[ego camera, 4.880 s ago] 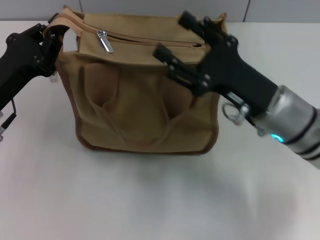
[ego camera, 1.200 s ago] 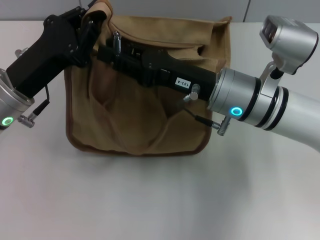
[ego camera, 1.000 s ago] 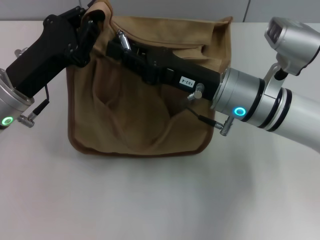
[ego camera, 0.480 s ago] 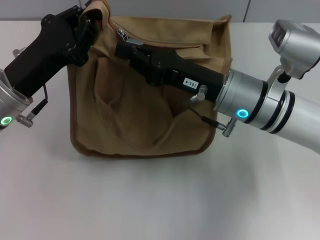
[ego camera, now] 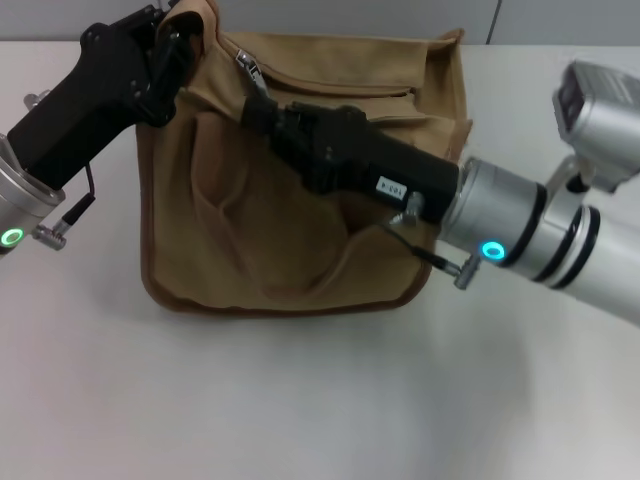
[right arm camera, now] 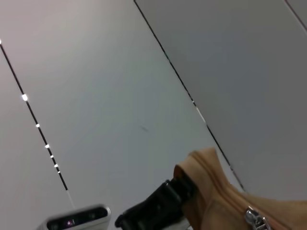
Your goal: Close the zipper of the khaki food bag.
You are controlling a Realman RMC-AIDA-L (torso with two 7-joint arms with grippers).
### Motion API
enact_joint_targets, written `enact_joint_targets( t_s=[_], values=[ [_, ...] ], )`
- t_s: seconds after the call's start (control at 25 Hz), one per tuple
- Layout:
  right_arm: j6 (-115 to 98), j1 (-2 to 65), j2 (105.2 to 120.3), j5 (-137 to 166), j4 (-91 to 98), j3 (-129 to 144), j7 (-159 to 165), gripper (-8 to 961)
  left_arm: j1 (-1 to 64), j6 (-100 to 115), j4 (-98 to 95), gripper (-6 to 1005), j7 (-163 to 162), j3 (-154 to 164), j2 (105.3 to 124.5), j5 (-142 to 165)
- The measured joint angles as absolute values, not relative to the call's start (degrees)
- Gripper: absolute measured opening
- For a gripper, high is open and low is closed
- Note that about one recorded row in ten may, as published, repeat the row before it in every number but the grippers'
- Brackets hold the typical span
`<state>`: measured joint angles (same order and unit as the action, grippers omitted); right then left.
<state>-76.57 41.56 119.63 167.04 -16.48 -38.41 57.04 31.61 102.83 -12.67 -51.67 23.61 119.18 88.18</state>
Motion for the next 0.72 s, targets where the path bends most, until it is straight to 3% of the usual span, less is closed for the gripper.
enact_joint_targets(
  t_s=[0.16,0.36,0.6,0.72],
  values=[
    [-77.7,37.9,119.53,167.0,-19.2,-39.0,51.5,19,31.8,102.9,-12.7,35,-51.7,23.6,119.18,88.0],
    [-78.3,36.0,119.54,166.6,-19.1,-41.9,49.2,204,32.0,102.9,-12.6,35,-51.8,23.9,119.17,88.0],
    [-76.1,36.7,119.47,166.8,-18.5,-42.2,51.3,319,32.2,103.1,-12.7,36,-52.1,24.0,119.18,88.0],
    [-74.7,37.7,119.42,167.0,-18.4,-41.8,53.1,319,32.3,103.1,-12.7,36,-52.2,24.0,119.18,88.0]
  ],
)
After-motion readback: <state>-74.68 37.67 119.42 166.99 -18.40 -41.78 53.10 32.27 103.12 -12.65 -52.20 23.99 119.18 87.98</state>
